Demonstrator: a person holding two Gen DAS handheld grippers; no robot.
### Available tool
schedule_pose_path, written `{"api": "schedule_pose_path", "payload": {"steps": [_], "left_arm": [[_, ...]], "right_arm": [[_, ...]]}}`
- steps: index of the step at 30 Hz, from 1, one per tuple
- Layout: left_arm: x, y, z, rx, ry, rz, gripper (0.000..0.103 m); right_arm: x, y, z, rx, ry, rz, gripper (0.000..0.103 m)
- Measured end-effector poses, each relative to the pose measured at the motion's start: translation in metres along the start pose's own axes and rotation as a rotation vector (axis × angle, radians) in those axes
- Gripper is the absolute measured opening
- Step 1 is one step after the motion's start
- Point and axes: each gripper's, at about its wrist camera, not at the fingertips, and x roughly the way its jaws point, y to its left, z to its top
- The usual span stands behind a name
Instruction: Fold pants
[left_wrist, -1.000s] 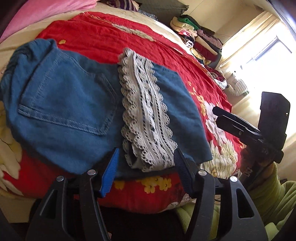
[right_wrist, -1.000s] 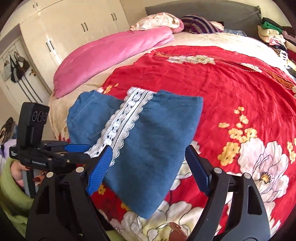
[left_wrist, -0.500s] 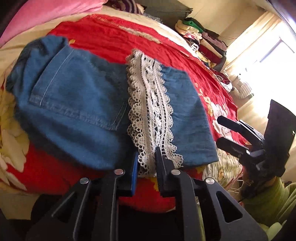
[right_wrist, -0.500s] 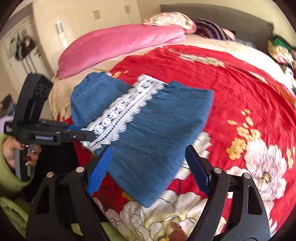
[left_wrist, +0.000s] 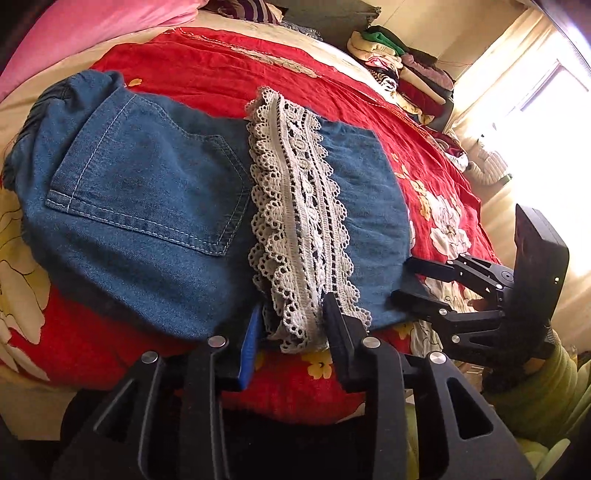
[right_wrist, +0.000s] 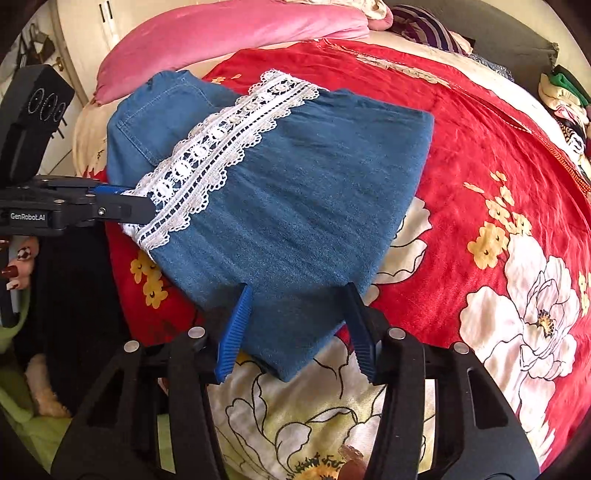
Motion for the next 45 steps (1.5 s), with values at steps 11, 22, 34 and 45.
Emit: {"api": "schedule_pose_path", "payload": {"steps": [11,22,34,45], "left_arm": [[-0.014,-0.002,0.003,0.029,-0.025,0.046,0.039],[-0.034,-0.003,0.005,0.055,-0.074,0.097,0.063],[-0.066,0.007,0.004,0.042,-0.151,0.16,0.088],[-0.102,0.04,-0.003,-0.04,-0.23,0.23,0.092]], "right_arm": [[-0.013,-0.004,0.005,0.07,-0.024,0.051,0.052],[-0.027,-0.009,0.009,0.099,-0.072,0.04,0.075],[-0.04,-0.005,0.021,0.115,-0.122,0.018,0.088],[-0.056,0.014,0.056,0.066,-0.205,0.053,0.091]]}}
